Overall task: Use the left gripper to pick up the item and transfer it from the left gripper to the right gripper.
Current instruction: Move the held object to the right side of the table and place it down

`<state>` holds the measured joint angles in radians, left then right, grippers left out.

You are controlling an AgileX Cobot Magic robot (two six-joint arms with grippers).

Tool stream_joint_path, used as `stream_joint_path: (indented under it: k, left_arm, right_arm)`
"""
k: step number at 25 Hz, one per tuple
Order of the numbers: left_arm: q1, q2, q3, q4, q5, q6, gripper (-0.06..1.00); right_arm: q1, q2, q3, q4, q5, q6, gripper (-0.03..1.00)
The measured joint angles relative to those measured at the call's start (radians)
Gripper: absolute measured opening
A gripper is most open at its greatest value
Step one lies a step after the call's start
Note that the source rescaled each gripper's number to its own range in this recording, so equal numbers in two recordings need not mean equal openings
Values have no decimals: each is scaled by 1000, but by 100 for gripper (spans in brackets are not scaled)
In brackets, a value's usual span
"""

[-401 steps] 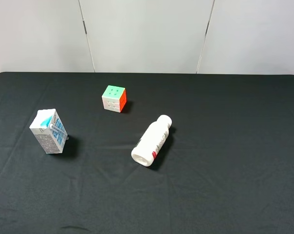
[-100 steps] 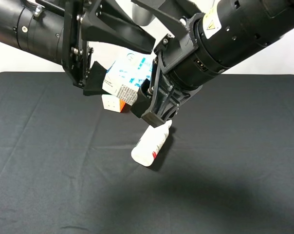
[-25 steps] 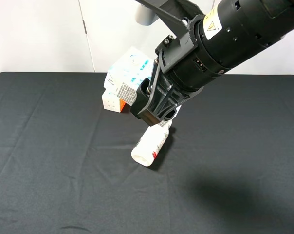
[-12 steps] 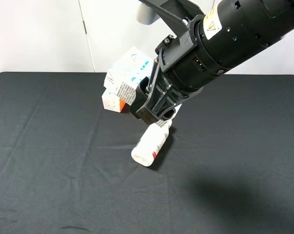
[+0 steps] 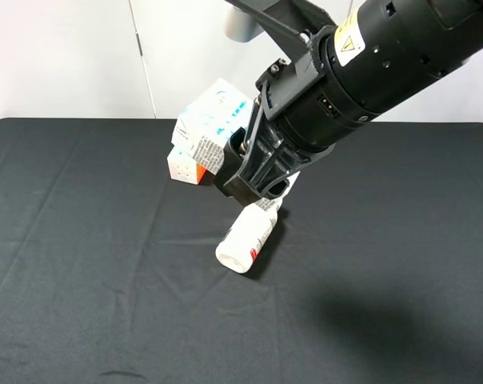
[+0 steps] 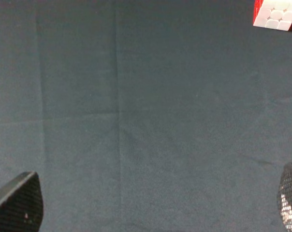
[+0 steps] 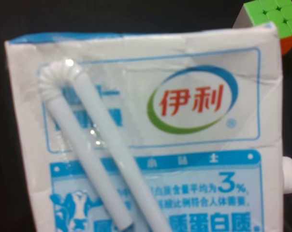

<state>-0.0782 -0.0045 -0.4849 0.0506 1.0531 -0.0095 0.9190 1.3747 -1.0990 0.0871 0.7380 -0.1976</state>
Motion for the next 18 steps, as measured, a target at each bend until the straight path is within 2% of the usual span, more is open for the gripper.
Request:
stream_joint_path:
  k: [4, 7, 12, 18]
  left_arm:
    - [0, 0, 0, 0, 0, 0, 100]
    - [0, 0, 0, 1, 0, 0, 100]
    - [0, 0, 0, 1, 0, 0, 100]
    - [0, 0, 0, 1, 0, 0, 100]
  right_arm:
    - [-6, 0, 0, -2, 44, 47, 1]
    - [-47, 0, 0, -1, 86, 69, 1]
    - [-166, 0, 0, -3, 139, 72, 1]
    - [-370, 0, 0, -3, 141, 52, 0]
